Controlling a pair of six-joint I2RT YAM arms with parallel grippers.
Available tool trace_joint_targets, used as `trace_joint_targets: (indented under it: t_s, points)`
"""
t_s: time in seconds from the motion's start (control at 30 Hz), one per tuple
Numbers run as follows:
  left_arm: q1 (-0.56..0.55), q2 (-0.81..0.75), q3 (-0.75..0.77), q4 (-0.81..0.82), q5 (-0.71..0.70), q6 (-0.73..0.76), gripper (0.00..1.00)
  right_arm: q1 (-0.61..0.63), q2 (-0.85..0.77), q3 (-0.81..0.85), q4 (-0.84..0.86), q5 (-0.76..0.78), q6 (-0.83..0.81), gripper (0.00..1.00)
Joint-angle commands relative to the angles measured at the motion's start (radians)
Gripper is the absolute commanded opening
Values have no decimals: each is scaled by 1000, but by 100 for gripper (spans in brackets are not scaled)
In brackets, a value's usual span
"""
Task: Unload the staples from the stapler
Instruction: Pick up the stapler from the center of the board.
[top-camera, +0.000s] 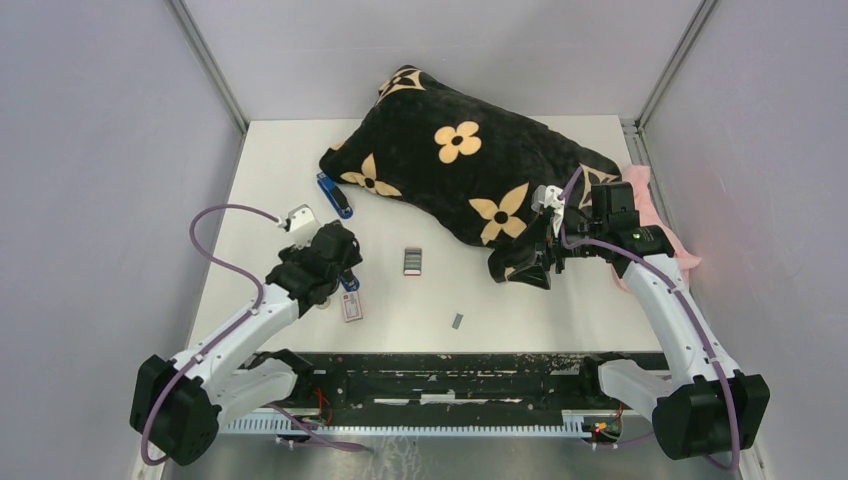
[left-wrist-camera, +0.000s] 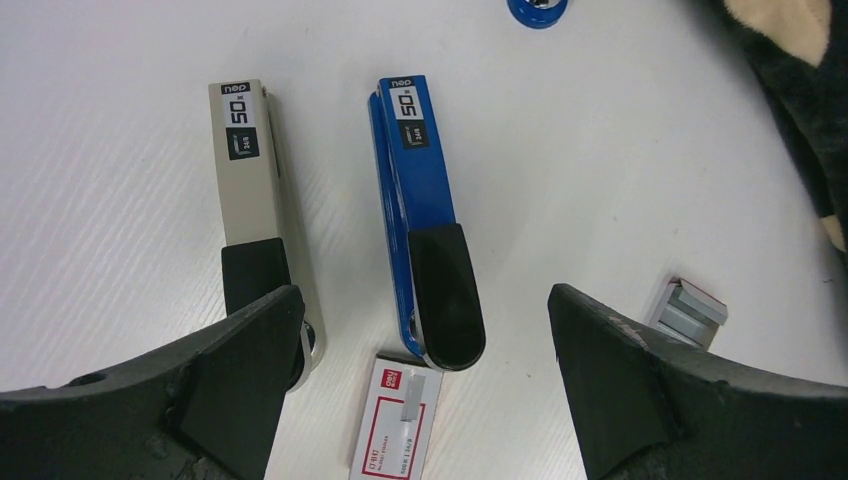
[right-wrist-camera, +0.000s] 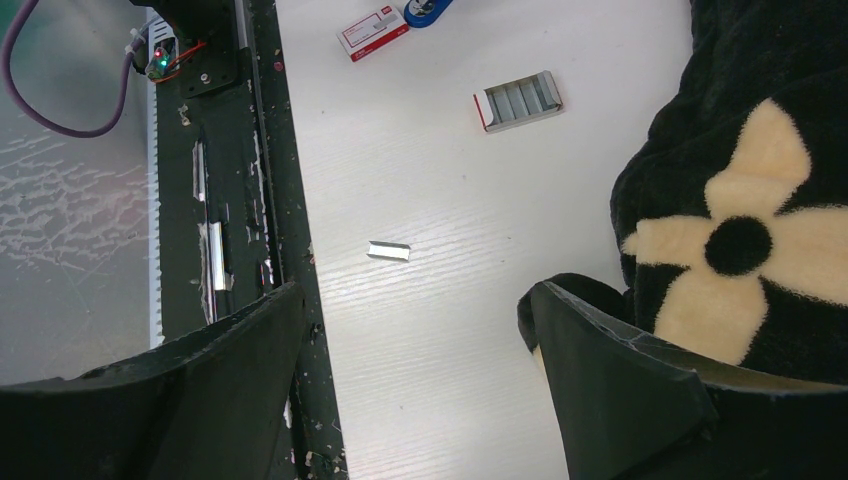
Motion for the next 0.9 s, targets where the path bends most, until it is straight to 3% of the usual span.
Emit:
trace_joint_targets:
  t_s: [0.0,0.5,0.87]
  points:
    - [-8,56,58,-4,-68,-64,98,-4,-11,2,30,-40,-3,90]
    - [-5,318,95,84,-12,-41,61,-5,-18,0,32,-47,0,90]
    - [-5,331,51,132,17,-59,34,-5,-21,-1,32,-51,0,90]
